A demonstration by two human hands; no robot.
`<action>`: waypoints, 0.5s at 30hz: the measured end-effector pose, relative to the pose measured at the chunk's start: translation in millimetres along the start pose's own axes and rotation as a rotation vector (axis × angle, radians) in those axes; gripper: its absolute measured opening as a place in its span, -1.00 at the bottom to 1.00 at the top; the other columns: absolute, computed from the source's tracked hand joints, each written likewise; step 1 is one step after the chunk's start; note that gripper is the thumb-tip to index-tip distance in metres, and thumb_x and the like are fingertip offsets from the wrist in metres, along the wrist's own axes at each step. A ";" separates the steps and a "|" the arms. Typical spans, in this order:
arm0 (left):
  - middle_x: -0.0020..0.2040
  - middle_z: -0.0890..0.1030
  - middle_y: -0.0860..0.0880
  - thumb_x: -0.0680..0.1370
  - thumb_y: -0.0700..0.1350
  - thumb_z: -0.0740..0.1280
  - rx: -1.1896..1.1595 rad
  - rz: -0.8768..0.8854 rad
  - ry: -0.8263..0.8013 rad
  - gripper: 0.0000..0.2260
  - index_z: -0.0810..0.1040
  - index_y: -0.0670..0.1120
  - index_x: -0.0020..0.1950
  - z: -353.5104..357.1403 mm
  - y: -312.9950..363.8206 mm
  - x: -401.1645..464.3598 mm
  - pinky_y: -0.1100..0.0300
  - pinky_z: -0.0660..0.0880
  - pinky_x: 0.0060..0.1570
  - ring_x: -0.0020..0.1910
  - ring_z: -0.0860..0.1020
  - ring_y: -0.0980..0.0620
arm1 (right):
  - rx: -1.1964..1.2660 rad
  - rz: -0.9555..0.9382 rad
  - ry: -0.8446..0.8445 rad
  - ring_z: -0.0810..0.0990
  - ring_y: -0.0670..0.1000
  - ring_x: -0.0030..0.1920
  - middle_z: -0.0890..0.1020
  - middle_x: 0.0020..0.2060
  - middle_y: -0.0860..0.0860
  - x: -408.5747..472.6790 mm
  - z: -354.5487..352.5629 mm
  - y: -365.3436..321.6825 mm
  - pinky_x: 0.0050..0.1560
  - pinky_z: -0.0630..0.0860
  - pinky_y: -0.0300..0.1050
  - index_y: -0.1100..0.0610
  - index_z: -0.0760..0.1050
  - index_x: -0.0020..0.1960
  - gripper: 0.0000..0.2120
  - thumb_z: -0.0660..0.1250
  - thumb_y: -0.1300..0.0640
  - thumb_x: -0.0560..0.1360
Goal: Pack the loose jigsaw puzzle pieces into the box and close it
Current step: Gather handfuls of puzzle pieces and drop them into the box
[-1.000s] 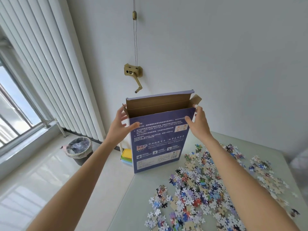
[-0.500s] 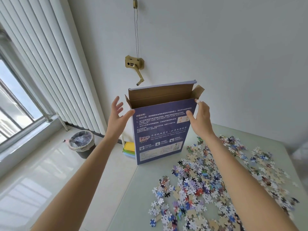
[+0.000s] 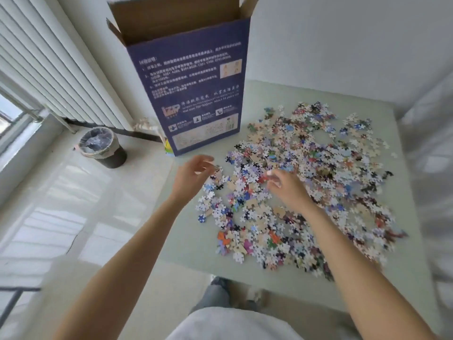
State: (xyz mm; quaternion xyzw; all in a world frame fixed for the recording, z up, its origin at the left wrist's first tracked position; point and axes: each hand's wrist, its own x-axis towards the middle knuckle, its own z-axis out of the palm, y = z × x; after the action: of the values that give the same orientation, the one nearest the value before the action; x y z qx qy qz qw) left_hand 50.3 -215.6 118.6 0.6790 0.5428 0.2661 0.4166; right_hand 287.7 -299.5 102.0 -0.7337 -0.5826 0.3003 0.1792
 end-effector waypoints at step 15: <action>0.52 -0.29 -0.02 0.47 0.40 -0.20 0.764 -0.113 -0.108 -0.37 -0.16 0.23 0.50 136.0 -149.5 -85.2 -0.10 -0.37 0.41 0.48 -0.33 -0.08 | -0.553 -0.194 -0.150 -0.26 0.19 0.48 -0.13 0.52 0.04 -88.1 149.4 127.5 0.37 -0.22 0.37 -0.19 -0.14 0.50 -0.34 -0.17 -0.41 0.48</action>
State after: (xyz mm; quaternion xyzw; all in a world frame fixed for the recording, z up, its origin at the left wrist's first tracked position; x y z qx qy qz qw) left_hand 61.0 -325.5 -71.0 0.7672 0.6167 -0.0150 0.1757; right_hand 273.5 -430.1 -68.6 -0.6713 -0.7213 0.1650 -0.0428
